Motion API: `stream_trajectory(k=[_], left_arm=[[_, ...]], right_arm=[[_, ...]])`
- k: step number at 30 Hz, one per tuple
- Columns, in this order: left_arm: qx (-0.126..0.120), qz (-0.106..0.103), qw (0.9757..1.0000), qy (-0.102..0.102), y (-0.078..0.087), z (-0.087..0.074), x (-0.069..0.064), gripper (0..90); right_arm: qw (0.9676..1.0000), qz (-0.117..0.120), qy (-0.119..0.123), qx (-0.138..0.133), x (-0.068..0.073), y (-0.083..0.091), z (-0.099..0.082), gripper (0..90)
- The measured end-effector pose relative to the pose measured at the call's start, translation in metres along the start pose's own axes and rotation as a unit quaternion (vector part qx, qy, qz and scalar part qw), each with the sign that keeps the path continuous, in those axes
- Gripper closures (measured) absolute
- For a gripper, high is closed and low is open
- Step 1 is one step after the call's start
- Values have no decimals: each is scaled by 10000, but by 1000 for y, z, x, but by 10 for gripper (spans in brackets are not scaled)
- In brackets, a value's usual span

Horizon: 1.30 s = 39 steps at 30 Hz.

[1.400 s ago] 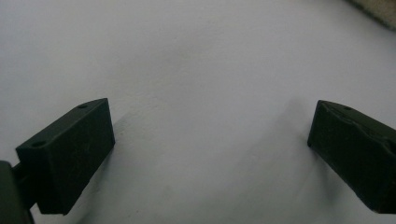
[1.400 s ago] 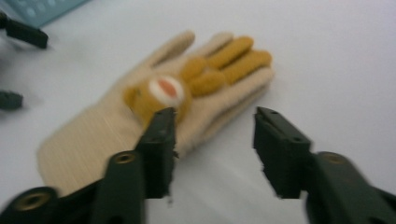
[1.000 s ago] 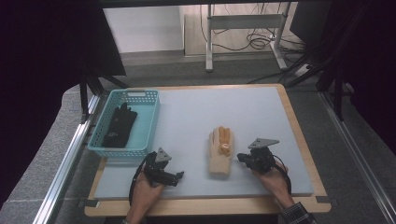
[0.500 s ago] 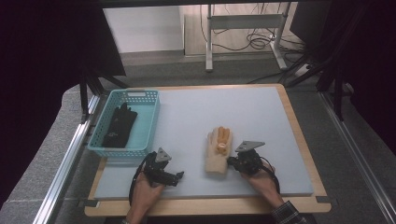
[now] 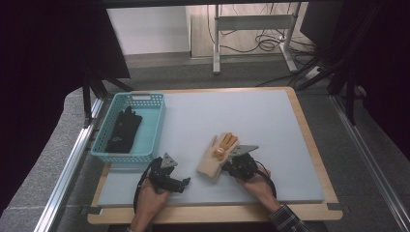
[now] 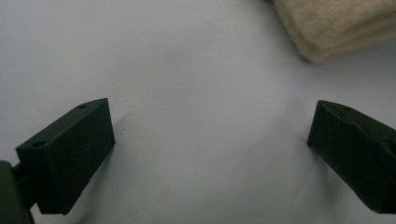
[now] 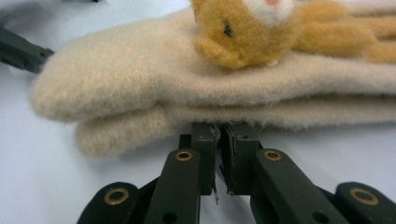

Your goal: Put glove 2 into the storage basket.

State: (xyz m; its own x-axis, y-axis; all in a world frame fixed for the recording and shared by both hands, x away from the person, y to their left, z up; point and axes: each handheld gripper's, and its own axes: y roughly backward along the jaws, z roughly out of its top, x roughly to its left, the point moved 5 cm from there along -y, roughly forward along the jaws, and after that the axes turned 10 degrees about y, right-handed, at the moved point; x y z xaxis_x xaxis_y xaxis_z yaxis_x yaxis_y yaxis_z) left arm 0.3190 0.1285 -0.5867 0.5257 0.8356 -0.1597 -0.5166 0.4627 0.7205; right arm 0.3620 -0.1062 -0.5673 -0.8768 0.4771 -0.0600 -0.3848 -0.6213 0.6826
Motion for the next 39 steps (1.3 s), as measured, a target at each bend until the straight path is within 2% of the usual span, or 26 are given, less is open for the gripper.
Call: stream_trajectory(k=[5,11,14,15,16,17,18,20,21,23,24,25,29,35,39], left_arm=[[-1,1,10000,-1,0,0,0,8],[0,0,10000,0,0,0,0,8],[-1,0,10000,0,0,0,0,8],[-2,0,10000,-1,0,0,0,8],[-2,0,10000,-1,0,0,0,8],[-2,0,10000,-1,0,0,0,8],[-2,1,10000,1,0,0,0,8],[0,0,10000,2,0,0,0,8],[1,1,10000,1,0,0,0,8],[-1,1,10000,2,0,0,0,8],[-1,1,10000,2,0,0,0,8],[-1,1,10000,3,0,0,0,8],[-1,1,10000,0,0,0,0,8],[0,1,10000,1,0,0,0,8],[-16,-2,10000,19,0,0,0,8]], right_arm=[[10000,58,22,-42,7,-12,10,800],[9999,80,58,-61,7,-8,7,740],[9999,-84,119,-49,3,2,2,693],[9998,-194,99,-48,-3,9,-3,652],[9998,-194,99,-48,-3,9,-3,652],[9995,-324,50,-45,-10,17,-7,605],[9995,-324,50,-45,-10,17,-7,605],[9985,-535,-115,-87,-26,33,-16,543],[9985,-535,-115,-87,-26,33,-16,543],[9970,-738,-214,-99,-38,45,-26,477],[9970,-738,-214,-99,-38,45,-26,477],[9955,-893,-292,-97,-46,54,-34,435],[9918,-1205,-429,-59,-62,70,-50,359],[9870,-1524,-516,-14,-76,83,-65,296],[9861,-1589,-482,55,-78,82,-70,281]])
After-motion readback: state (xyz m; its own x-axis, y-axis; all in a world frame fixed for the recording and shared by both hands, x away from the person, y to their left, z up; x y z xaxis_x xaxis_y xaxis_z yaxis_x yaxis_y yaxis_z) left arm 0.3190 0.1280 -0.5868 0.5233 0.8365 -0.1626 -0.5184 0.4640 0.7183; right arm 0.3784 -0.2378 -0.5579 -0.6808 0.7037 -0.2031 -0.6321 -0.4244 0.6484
